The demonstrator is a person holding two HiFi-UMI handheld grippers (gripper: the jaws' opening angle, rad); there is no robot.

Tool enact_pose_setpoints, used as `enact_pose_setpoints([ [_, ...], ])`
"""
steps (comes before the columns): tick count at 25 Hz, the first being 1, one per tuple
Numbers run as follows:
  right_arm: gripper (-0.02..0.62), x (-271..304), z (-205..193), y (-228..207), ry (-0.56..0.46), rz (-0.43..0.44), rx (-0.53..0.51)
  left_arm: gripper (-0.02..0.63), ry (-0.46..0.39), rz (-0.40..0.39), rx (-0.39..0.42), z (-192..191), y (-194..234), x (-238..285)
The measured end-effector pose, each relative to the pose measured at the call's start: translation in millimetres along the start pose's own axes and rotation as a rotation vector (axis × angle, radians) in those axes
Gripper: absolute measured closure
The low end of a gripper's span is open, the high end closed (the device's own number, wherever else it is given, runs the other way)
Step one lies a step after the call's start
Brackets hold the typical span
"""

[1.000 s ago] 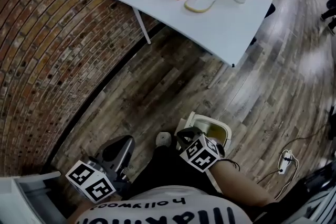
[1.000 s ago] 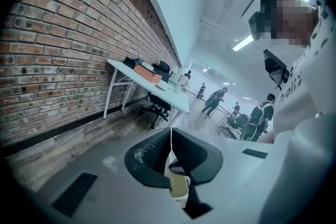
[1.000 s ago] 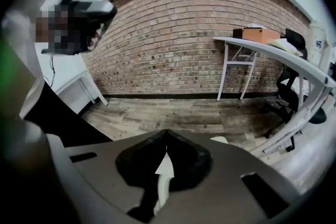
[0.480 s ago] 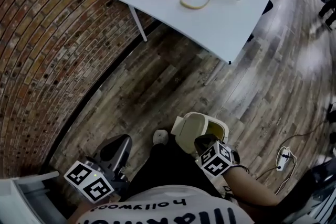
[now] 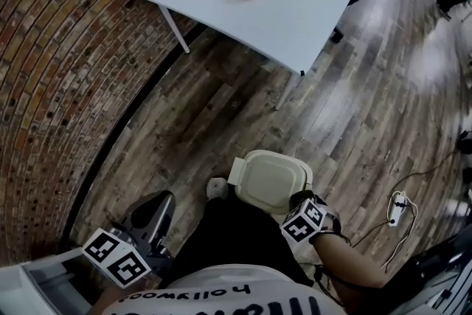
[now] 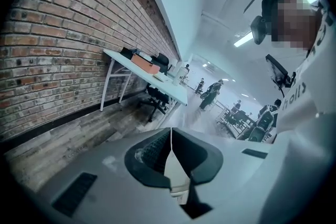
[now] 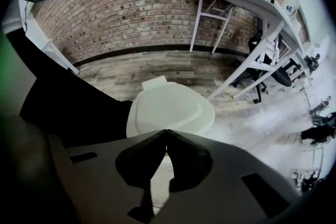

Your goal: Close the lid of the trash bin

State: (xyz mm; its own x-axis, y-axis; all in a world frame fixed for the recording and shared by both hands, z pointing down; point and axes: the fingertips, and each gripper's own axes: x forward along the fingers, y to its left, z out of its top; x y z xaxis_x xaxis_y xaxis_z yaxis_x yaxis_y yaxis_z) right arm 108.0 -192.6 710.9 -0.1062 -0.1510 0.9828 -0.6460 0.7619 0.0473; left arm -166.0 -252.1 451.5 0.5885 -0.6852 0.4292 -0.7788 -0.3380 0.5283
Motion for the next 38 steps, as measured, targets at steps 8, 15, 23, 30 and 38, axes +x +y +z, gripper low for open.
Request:
enact_pose_setpoints([
  [8, 0.588, 61, -51, -16, 0.109, -0.014, 0.265, 0.592, 0.076, 0.043, -0.003, -32, 13, 1],
  [15, 0.589, 98, -66, -21, 0.185, 0.023, 0.369, 0.592, 0.11, 0.077, 0.017, -45, 26, 2],
  [23, 0.589, 122, -78, -21, 0.181, 0.012, 0.474, 0.592, 0.082, 0.254, 0.077, -46, 53, -11],
  [30, 0.588, 137, -80, -21, 0.188, 0.091, 0.643, 0.592, 0.033, 0.4, -0.011, -44, 84, -23],
  [38, 0.589, 119, -88, -37, 0.196, 0.079, 0.614, 0.592, 0.006, 0.392, -0.069, -49, 77, -26],
])
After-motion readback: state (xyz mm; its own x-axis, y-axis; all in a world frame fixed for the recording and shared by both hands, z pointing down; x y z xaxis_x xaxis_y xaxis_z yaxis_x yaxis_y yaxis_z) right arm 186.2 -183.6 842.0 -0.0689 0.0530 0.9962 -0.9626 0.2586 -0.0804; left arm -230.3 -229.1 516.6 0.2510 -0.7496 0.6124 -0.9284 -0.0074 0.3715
